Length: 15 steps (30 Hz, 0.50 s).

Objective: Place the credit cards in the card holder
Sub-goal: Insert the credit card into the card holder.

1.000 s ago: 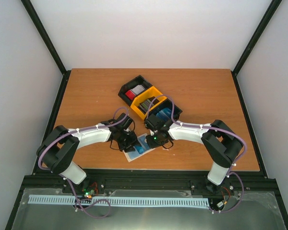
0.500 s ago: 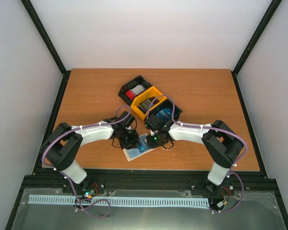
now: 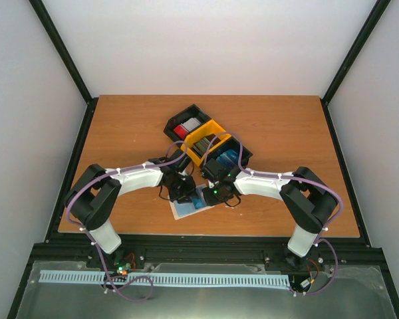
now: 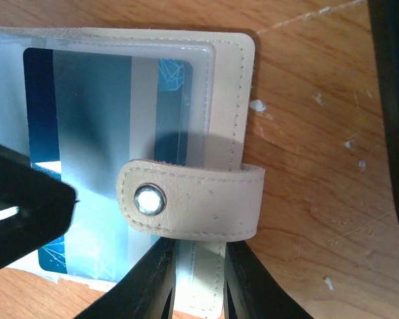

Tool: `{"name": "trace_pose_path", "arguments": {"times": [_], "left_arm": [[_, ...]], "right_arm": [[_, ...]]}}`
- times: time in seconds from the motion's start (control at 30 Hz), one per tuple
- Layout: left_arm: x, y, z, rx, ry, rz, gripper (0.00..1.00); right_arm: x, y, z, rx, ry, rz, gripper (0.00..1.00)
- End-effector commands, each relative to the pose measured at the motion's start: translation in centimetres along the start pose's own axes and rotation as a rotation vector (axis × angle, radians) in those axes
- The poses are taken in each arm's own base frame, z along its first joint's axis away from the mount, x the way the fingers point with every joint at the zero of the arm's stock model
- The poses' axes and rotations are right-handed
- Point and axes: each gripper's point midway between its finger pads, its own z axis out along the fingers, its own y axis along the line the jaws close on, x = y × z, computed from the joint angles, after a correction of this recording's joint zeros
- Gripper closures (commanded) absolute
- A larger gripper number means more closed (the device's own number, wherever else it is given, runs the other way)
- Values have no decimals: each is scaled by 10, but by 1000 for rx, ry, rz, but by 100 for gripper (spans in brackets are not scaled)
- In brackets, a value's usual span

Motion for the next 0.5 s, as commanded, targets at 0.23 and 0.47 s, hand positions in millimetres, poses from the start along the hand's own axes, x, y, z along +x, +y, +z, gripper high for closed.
{"name": "trace_pose_path", "arguments": {"times": [0.23, 0.47], "left_arm": [[6, -2, -13, 8, -9, 5, 75], [4, 9, -3, -32, -5, -4, 75]], "right_arm": [[44, -20, 25, 43, 142, 37, 79], [43, -18, 25, 37, 143, 39, 78]]}}
